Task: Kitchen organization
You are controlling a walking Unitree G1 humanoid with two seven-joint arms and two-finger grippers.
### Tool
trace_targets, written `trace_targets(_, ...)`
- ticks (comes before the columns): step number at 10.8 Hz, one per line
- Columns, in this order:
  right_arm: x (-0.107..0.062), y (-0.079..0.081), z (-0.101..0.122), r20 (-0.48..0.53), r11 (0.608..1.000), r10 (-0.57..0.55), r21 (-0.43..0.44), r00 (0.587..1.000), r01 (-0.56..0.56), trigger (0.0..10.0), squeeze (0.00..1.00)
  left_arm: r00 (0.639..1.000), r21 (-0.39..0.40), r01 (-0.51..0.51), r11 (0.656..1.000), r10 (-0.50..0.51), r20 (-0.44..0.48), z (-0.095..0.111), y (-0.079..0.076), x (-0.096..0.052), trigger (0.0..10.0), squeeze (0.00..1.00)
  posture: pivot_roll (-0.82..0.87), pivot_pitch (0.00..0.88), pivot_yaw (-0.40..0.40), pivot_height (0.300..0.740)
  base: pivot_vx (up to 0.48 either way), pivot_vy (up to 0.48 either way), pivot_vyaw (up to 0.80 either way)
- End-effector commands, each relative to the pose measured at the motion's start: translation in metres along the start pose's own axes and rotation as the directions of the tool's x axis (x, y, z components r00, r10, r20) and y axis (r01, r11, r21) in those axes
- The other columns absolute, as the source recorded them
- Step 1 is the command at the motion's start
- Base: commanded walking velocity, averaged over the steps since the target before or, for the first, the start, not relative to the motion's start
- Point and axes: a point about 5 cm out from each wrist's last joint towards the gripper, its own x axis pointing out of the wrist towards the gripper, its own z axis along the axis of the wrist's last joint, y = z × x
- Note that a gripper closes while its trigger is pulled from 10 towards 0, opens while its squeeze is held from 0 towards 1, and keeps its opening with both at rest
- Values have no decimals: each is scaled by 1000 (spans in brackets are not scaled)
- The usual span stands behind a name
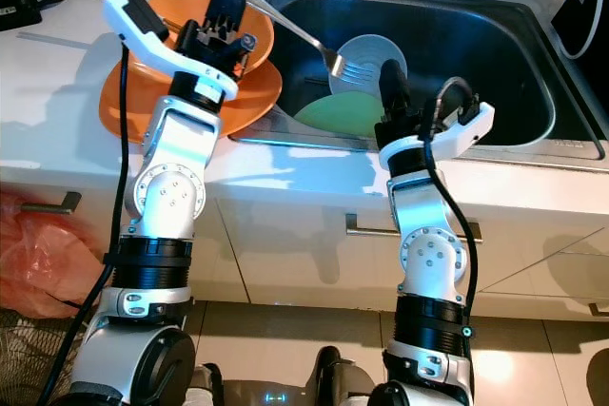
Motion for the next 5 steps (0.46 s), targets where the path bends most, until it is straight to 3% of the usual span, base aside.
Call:
trace_targets(1,-5,3,-2,2,999,25,46,1000,-25,10000,0,1000,-102,-4,995,1,-29,-24,-11,-4,10000,0,92,174,-60,740,0,0,0)
trace_targets(5,-7,12,-9,-44,992,94,88,995,-90,10000,0,1000,-104,0,995,-4,-31,-24,-12,-3,10000,0,95,177,-62,740,0,0,0)
